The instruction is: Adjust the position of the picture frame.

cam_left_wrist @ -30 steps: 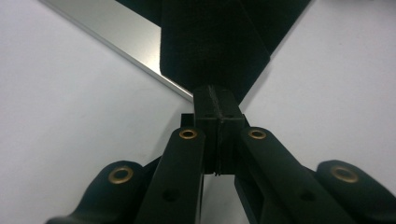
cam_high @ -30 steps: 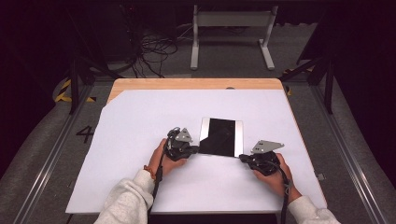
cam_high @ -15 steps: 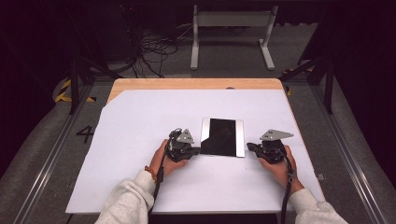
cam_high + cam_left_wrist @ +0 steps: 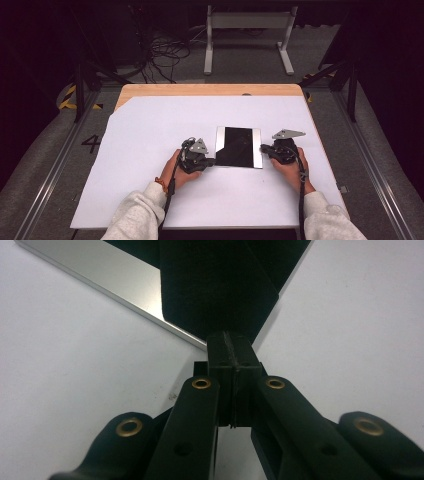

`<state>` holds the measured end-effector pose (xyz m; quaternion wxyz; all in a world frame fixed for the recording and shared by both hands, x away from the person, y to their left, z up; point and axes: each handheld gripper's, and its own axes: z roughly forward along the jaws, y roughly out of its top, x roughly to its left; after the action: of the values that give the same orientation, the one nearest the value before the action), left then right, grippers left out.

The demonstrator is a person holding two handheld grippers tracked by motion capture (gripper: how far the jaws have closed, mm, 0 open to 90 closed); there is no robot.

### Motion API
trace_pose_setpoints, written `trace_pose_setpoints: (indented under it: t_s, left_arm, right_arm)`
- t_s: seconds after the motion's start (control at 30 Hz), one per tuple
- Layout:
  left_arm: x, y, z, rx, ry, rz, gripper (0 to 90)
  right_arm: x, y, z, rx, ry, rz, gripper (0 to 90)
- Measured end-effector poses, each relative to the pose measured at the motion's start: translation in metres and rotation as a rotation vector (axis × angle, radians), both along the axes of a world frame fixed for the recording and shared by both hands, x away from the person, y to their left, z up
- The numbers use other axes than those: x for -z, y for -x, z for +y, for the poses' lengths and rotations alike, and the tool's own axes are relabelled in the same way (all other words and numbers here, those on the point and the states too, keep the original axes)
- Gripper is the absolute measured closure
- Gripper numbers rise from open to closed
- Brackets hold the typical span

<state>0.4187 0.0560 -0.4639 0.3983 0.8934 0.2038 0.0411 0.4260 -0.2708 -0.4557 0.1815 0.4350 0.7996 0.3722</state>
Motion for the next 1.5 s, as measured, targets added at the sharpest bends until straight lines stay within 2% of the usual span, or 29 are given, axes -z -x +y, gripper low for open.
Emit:
trace_pose_setpoints:
  t_s: [0.1, 0.17, 0.43, 0.77, 0.87, 1.0, 1.2, 1.3, 1.5]
  left_arm:
    - [0.000, -0.001, 0.001, 0.002, 0.009, 0.014, 89.9]
    - [0.001, -0.001, 0.002, 0.017, 0.022, 0.032, 90.0]
    - [0.001, -0.001, 0.003, 0.045, 0.028, 0.061, 90.0]
    - [-0.001, 0.004, -0.001, 0.088, 0.010, 0.067, 90.0]
    - [0.000, 0.005, -0.002, 0.086, 0.021, 0.075, 90.0]
    - [-0.001, 0.008, -0.005, 0.087, 0.009, 0.067, 90.0]
    - [0.000, 0.010, -0.006, 0.088, 0.012, 0.071, 90.0]
    - [-0.002, 0.012, -0.009, 0.088, -0.002, 0.048, 89.9]
    - [-0.002, 0.015, -0.012, 0.088, -0.013, 0.043, 89.9]
  right_arm:
    - [0.000, -0.002, -0.002, -0.004, -0.022, 0.015, 90.0]
    - [0.000, -0.002, -0.001, -0.005, -0.003, 0.006, 90.0]
    - [-0.001, -0.011, -0.002, -0.011, -0.013, 0.020, 90.0]
    - [-0.001, -0.023, 0.001, -0.038, -0.012, 0.021, 90.0]
    - [-0.001, -0.026, 0.003, -0.038, -0.007, 0.015, 90.0]
    - [-0.001, -0.029, 0.008, -0.039, 0.026, -0.011, 90.0]
    - [0.000, -0.032, 0.010, -0.038, 0.023, -0.013, 90.0]
    - [-0.001, -0.033, 0.014, -0.030, 0.040, -0.018, 90.0]
    - [-0.001, -0.037, 0.018, -0.016, 0.045, -0.021, 90.0]
